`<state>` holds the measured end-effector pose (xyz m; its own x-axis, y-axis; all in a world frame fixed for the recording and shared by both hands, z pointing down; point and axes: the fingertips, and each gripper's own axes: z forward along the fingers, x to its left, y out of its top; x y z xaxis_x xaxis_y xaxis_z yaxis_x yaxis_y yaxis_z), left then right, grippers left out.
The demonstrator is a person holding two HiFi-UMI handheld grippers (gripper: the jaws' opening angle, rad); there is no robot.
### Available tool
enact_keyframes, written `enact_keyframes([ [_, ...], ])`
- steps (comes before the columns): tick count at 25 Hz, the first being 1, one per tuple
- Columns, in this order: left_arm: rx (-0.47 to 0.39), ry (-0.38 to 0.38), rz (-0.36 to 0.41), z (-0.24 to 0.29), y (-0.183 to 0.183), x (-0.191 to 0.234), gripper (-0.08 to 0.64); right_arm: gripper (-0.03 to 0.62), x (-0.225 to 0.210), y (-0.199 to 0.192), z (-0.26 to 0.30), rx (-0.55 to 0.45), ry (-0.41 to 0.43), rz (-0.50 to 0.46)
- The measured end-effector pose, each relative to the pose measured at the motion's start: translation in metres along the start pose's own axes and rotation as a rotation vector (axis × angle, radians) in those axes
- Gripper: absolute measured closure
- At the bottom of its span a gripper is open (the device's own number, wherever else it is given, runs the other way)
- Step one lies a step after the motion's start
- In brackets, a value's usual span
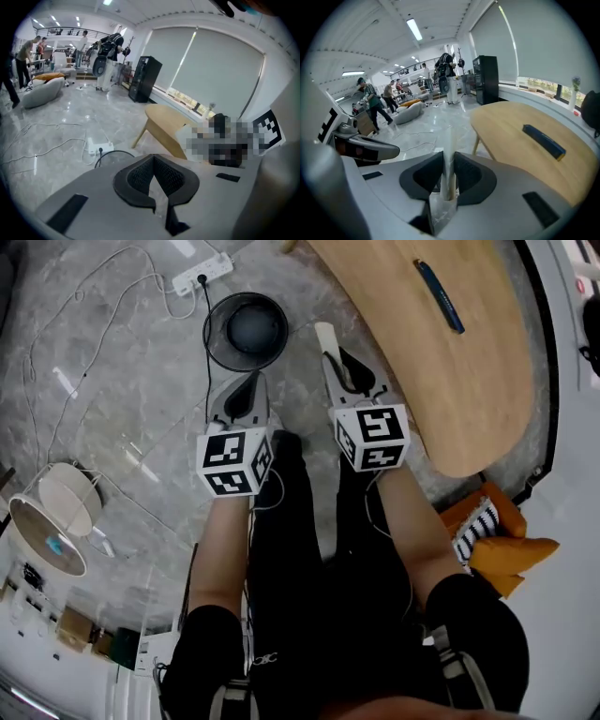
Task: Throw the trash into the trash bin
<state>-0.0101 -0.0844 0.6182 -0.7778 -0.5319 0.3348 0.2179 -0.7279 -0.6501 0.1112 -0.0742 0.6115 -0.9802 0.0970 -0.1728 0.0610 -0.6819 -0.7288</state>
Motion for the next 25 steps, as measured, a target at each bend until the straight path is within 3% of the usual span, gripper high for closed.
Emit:
enact_keyframes([
  [7, 0.024, 0.073, -0.097, -0.018, -0.036, 0.102, 0.548, 0.512, 0.074, -0.016, 0.099, 0.08, 0.088, -0.027],
  [11, 0.044, 0.089, -0.122, -0.02, -0.056, 0.142, 0.548, 0.511, 0.099, -0.045, 0.152, 0.148, 0.109, -0.03],
  [25, 0.08, 0.108, -0.166, 0.0, -0.091, 0.209, 0.548, 0.493, 0.12, -0.152, 0.294, 0.367, 0.104, 0.023],
])
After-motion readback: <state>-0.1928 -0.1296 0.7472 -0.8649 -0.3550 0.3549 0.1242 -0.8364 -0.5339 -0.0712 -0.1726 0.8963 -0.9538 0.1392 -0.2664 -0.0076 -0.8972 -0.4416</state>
